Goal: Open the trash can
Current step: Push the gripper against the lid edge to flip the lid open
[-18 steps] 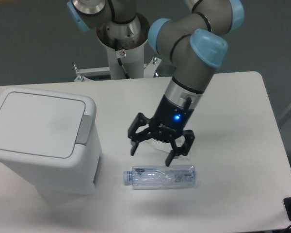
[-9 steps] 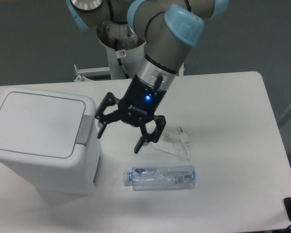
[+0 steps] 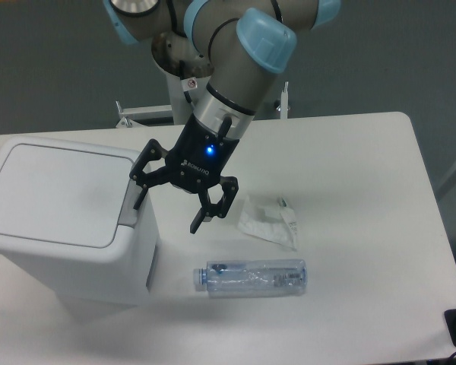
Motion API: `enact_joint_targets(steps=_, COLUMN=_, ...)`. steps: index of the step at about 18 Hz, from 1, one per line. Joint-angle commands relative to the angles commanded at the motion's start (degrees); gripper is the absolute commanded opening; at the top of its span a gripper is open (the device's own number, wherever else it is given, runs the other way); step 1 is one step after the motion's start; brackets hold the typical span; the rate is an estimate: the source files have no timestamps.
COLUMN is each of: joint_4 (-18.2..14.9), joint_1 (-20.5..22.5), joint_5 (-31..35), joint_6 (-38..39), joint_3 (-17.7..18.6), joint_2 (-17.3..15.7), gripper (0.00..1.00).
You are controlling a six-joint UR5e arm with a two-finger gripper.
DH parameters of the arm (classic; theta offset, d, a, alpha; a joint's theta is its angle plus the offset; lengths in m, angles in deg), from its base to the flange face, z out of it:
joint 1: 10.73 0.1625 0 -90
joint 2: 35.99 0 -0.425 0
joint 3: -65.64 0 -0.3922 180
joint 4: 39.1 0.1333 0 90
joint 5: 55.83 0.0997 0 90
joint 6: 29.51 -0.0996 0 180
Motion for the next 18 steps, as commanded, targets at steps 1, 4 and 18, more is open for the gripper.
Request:
enact_joint_targets(steps=1, joint_4=0.09, joint_1=0.00, joint_5=0.00, joint_6=0.00, joint_3=0.00, joint_2=0.00, gripper=1.00)
enact_joint_targets(steps=4, joint_4=0.09, joint_1=0.00, joint_5=0.00, joint_6=-0.17, joint_3=0.26, joint_2=0.00, gripper=1.00)
enact_joint_targets(steps=18, joint_4=0.26, joint_1=3.59, joint_5=-0.35, joint_6=0.00, joint_3=-3.16, joint_2=-0.70, gripper=1.00)
